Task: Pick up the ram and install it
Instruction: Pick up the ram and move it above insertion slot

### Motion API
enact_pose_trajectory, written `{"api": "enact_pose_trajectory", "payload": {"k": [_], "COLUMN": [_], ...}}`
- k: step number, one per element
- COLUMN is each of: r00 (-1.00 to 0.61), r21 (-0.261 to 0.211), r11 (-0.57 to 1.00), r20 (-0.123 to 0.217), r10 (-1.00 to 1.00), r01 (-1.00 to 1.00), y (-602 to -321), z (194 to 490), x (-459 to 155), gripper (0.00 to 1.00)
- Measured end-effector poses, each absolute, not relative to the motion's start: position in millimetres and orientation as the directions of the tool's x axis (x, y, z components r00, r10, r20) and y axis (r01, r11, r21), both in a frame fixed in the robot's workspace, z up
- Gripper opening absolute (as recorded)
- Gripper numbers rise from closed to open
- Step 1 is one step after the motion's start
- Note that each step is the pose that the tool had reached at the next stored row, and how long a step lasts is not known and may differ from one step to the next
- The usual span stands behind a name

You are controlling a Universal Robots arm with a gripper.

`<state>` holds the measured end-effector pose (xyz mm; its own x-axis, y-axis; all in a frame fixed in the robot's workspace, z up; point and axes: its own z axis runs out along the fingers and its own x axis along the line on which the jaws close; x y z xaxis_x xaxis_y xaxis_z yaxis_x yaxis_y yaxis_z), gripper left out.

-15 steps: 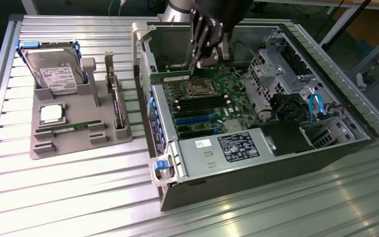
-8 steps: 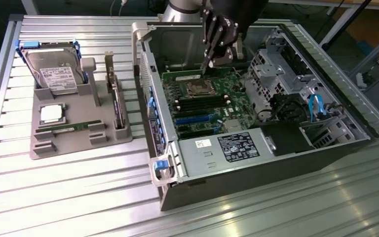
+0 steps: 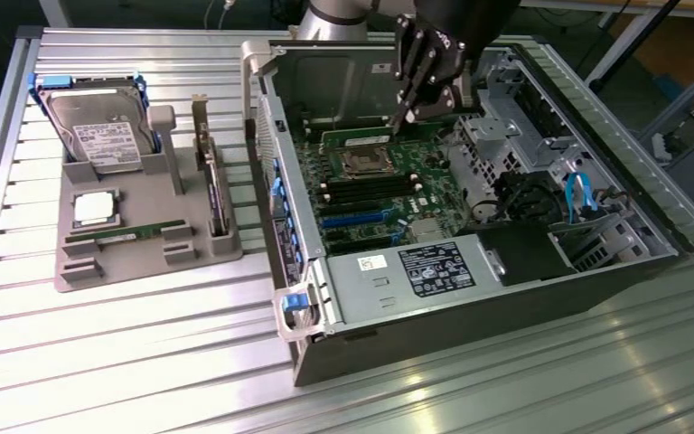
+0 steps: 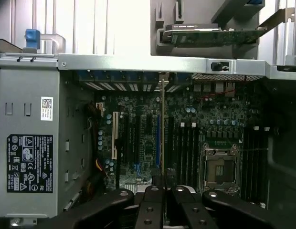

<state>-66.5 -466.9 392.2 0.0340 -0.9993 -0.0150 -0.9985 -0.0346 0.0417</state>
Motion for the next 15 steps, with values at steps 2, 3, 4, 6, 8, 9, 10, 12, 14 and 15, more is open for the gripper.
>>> {"api": "enact_pose_trajectory", "payload": {"k": [2, 3, 4, 6, 8, 9, 10, 12, 14, 15], "r00": [0.034, 0.034, 0.034, 0.034, 0.034, 0.034, 0.034, 0.034, 0.034, 0.034], "r21": [0.042, 0.042, 0.042, 0.042, 0.042, 0.042, 0.042, 0.042, 0.042, 0.042], "r11": [-0.035, -0.035, -0.035, -0.035, -0.035, -0.035, -0.035, -0.035, -0.035, -0.035], "r20": [-0.015, -0.015, -0.015, -0.015, -0.015, -0.015, -0.015, -0.015, -0.015, -0.015], "r10": [-0.999, -0.999, -0.999, -0.999, -0.999, -0.999, -0.999, -0.999, -0.999, -0.999], "r01": [-0.999, -0.999, -0.999, -0.999, -0.999, -0.999, -0.999, -0.999, -0.999, -0.999], "y": [-466.9, -466.9, -466.9, -466.9, -466.9, -466.9, -466.9, -466.9, -466.9, -466.9], "z": [392.2, 392.2, 392.2, 392.2, 392.2, 392.2, 392.2, 392.2, 392.2, 392.2], "x": [-61.5, -59.3, -56.8, -52.2, -47.7, -45.6, -43.6, -39.9, -39.7, -39.7], "gripper": [0.12, 0.12, 0.12, 0.12, 0.12, 0.12, 0.12, 0.12, 0.12, 0.12]}}
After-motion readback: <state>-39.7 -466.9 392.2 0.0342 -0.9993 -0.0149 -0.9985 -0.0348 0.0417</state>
